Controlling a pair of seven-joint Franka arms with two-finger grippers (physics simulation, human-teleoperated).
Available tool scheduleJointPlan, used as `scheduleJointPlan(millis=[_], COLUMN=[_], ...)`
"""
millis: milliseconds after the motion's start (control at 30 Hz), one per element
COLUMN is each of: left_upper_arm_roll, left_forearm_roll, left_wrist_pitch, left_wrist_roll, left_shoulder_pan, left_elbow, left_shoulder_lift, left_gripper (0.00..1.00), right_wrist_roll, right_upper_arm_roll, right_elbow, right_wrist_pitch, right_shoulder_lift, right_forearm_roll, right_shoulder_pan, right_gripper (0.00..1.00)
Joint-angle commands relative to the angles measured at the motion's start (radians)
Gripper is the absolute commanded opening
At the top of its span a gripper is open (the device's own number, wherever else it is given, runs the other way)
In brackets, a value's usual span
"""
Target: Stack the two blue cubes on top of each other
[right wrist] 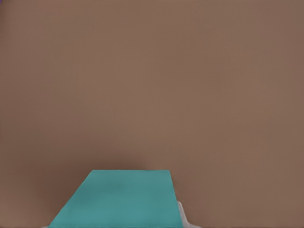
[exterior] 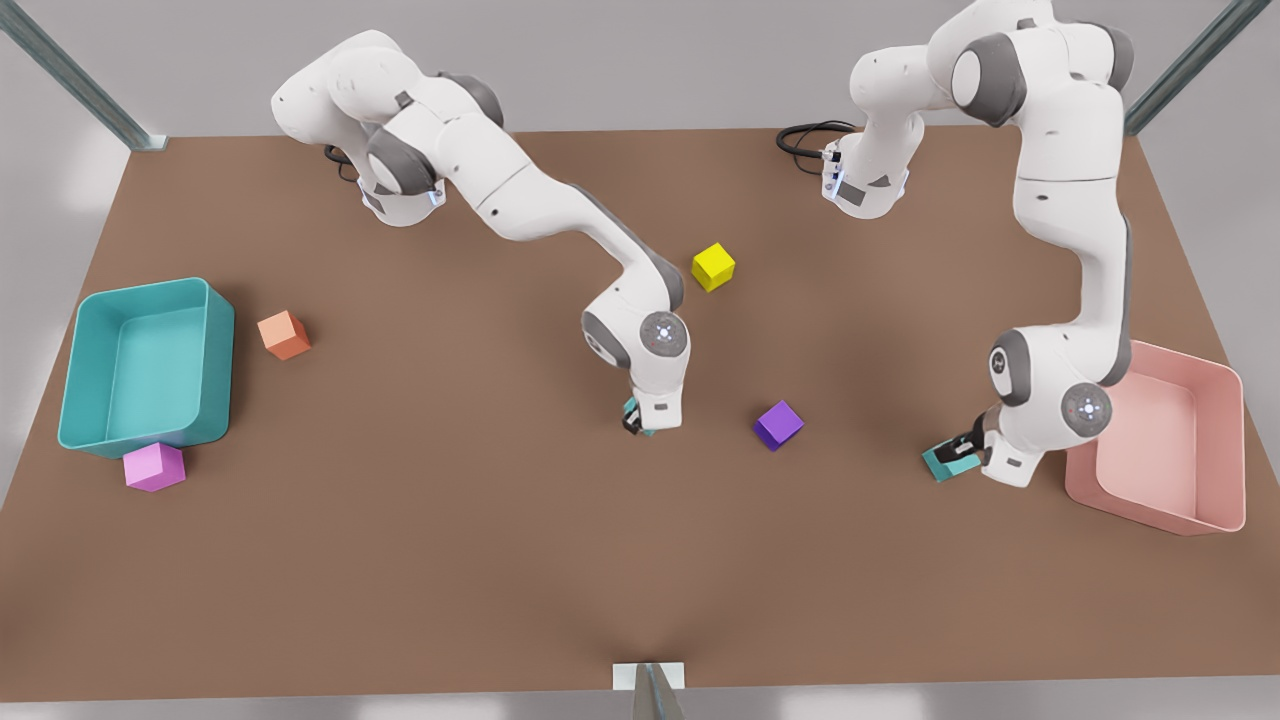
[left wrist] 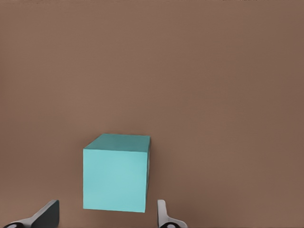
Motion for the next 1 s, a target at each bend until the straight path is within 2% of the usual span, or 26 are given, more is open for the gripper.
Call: scheduleJointPlan(millis=[0,133,233,267,300,333,367,433,467,600,667,767,833,900,967], left_upper_arm_roll=[0.000,0.000,0.000,0.000,0.000,-0.002,-0.005,-0.006,-0.006,-0.008,-0.008,-0.008,-0.037,-0.075,-0.183], left_forearm_roll=[0.023,0.021,0.021,0.021,0.020,0.018,0.017,0.012,0.009,0.009,0.009,0.009,0.006,0.007,0.017], left_wrist_pitch=[0.082,0.097,0.111,0.116,0.134,0.137,0.137,0.140,0.142,0.148,0.143,0.102,0.051,-0.021,-0.076], left_wrist_roll=[0.047,0.045,0.045,0.045,0.045,0.045,0.045,0.043,0.043,0.043,0.042,0.034,0.008,-0.081,-0.279], left_shoulder_pan=[0.011,0.007,0.004,0.006,0.003,0.004,0.006,0.004,0.004,0.006,0.006,-0.003,0.006,-0.005,-0.022], left_elbow=[-0.002,0.000,0.000,0.003,0.003,0.001,0.001,0.001,0.003,0.001,0.003,0.015,0.029,0.064,0.102], left_shoulder_lift=[0.007,0.024,0.043,0.050,0.064,0.066,0.073,0.089,0.095,0.112,0.113,0.096,0.066,0.037,0.003], left_gripper=[1.00,1.00,1.00,1.00,1.00,1.00,1.00,1.00,1.00,0.99,0.67,0.65,0.64,0.64,0.64], right_wrist_roll=[0.153,0.150,0.150,0.152,0.150,0.147,0.145,0.142,0.142,0.142,0.144,0.141,0.127,0.135,0.132], right_upper_arm_roll=[0.002,0.000,0.000,0.002,0.002,0.000,0.002,0.002,0.002,0.002,0.002,0.002,0.002,0.000,0.000], right_elbow=[0.001,0.002,0.004,0.001,0.002,0.002,0.002,0.002,0.002,0.001,0.002,-0.002,-0.001,-0.001,0.001], right_wrist_pitch=[0.047,0.050,0.053,0.073,0.071,0.073,0.073,0.074,0.074,0.080,0.080,0.054,-0.032,-0.206,-0.441], right_shoulder_lift=[0.005,0.005,0.008,0.008,0.008,0.008,0.008,0.008,0.008,0.008,-0.002,-0.078,-0.140,-0.261,-0.437], right_forearm_roll=[-0.038,-0.038,-0.038,-0.038,-0.038,-0.038,-0.038,-0.038,-0.038,-0.040,-0.038,-0.037,-0.037,-0.021,0.019], right_shoulder_pan=[0.000,-0.001,-0.001,-0.001,-0.001,-0.001,-0.001,0.000,0.000,0.000,0.002,0.000,-0.003,-0.055,-0.200], right_gripper=[0.21,0.21,0.34,0.43,0.46,0.52,0.64,0.93,1.00,1.00,1.00,1.00,1.00,1.00,1.00])
